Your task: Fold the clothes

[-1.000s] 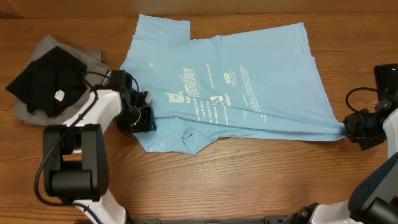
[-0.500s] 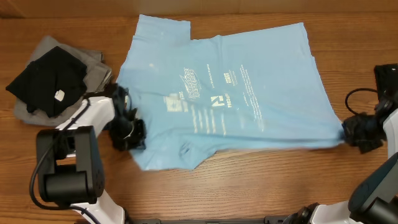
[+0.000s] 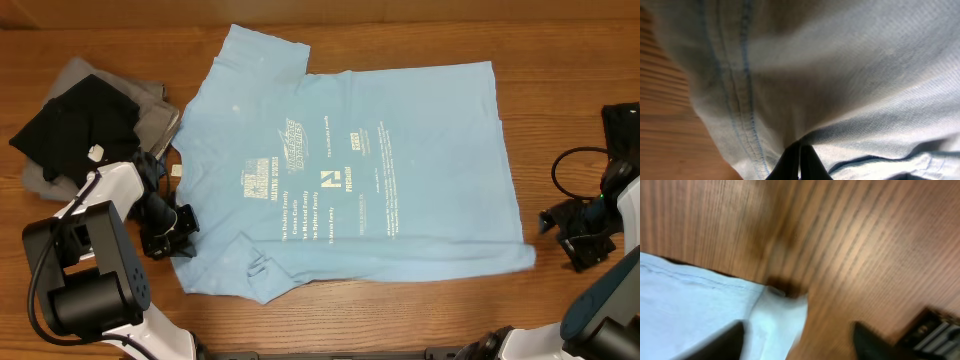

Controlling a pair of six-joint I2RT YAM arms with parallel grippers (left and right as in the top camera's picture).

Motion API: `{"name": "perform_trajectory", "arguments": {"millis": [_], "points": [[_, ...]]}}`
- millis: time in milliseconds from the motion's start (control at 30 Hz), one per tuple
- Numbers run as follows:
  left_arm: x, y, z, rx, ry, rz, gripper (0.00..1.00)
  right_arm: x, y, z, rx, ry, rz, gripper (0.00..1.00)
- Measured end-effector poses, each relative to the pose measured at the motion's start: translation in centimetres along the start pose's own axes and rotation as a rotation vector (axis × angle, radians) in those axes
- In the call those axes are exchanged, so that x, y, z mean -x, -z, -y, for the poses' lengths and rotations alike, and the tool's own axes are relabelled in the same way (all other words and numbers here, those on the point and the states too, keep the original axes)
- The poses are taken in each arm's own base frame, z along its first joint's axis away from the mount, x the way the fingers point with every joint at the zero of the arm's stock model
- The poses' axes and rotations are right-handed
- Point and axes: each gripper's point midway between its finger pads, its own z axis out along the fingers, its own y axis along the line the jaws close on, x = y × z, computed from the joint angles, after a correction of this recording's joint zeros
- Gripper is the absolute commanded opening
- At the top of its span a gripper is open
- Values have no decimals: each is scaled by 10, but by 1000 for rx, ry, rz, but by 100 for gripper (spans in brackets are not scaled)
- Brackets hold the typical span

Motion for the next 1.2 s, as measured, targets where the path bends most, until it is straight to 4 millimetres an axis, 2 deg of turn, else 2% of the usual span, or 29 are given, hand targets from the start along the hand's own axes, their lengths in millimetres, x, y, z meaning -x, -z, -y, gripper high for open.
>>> {"name": "perform_trajectory", "arguments": {"millis": [67, 133, 200, 267, 400, 533, 633, 800, 867, 967, 1100, 1200], "points": [[5, 6, -2, 21, -2, 15, 4, 2, 0, 0, -1, 7, 11, 79], [11, 18, -2, 32, -4, 33, 8, 8, 0, -6, 25, 15, 30, 73], [16, 31, -2, 39, -11, 60, 15, 14, 1, -19, 93, 40, 46, 57], [20, 48, 1, 36, -21, 106, 21, 21, 6, -44, 220, 101, 67, 47], [24, 90, 17, 7, -74, 250, 24, 31, 30, -105, 521, 244, 133, 26], [24, 129, 52, -57, -205, 421, 32, 24, 66, -168, 763, 435, 226, 13], [20, 151, 85, -134, -326, 525, 55, 7, 82, -204, 829, 554, 284, 12], [6, 179, 138, -307, -529, 632, 55, -11, 88, -254, 825, 664, 423, 10], [0, 184, 150, -349, -593, 644, 54, -12, 79, -271, 808, 679, 457, 9], [-12, 182, 164, -378, -669, 628, 47, -2, 50, -286, 762, 662, 473, 6], [-26, 176, 177, -386, -758, 600, 46, 14, 8, -293, 709, 621, 456, 5], [-33, 174, 186, -384, -809, 594, 46, 20, -14, -295, 683, 607, 442, 4]]}}
